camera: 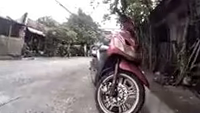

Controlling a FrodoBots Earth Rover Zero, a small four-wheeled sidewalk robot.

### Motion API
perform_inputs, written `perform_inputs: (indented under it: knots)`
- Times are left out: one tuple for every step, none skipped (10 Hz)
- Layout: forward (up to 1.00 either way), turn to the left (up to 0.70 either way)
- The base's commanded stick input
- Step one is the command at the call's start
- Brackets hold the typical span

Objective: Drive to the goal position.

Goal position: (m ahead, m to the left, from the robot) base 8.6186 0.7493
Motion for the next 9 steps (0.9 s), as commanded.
perform_inputs:
  knots:
    - [0.0,0.45]
    - [0.0,0.45]
    - [0.0,0.45]
    - [0.0,0.45]
    - [0.0,0.45]
    - [0.0,0.45]
    - [0.0,0.45]
    - [0.0,0.45]
    - [0.24,0.41]
